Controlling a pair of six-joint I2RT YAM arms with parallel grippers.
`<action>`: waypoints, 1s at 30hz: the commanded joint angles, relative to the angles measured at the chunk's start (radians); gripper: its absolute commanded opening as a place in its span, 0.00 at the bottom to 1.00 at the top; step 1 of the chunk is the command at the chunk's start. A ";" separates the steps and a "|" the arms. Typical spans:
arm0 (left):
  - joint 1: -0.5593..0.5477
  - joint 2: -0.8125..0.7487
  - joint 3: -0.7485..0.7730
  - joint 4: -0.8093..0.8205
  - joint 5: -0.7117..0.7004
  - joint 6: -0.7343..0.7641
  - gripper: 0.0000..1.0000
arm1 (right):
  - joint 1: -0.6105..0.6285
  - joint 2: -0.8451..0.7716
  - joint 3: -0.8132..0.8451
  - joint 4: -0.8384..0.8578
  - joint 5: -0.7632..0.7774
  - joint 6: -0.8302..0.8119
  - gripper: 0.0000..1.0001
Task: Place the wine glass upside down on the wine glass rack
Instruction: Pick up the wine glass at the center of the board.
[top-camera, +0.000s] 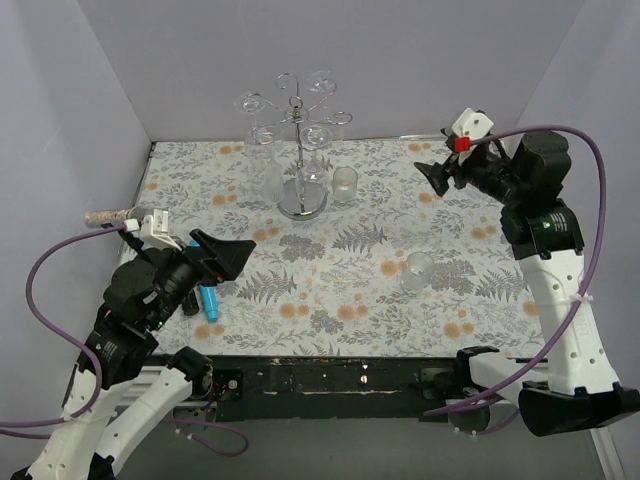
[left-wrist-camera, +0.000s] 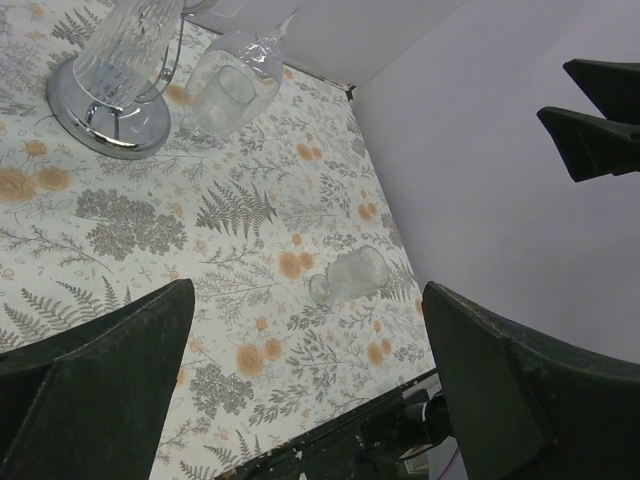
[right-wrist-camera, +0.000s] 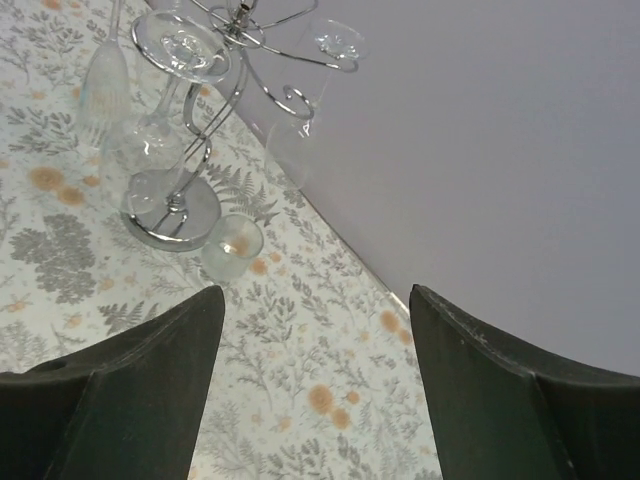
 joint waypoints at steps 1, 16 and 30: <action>-0.002 -0.023 -0.011 0.022 0.024 -0.028 0.98 | -0.062 -0.073 -0.068 0.040 -0.081 0.167 0.84; -0.002 -0.053 -0.043 0.020 0.099 -0.052 0.98 | -0.214 -0.154 -0.197 -0.107 -0.216 0.240 0.88; -0.002 -0.024 -0.063 0.009 0.119 -0.028 0.98 | -0.278 -0.061 -0.117 -0.360 -0.329 0.044 0.91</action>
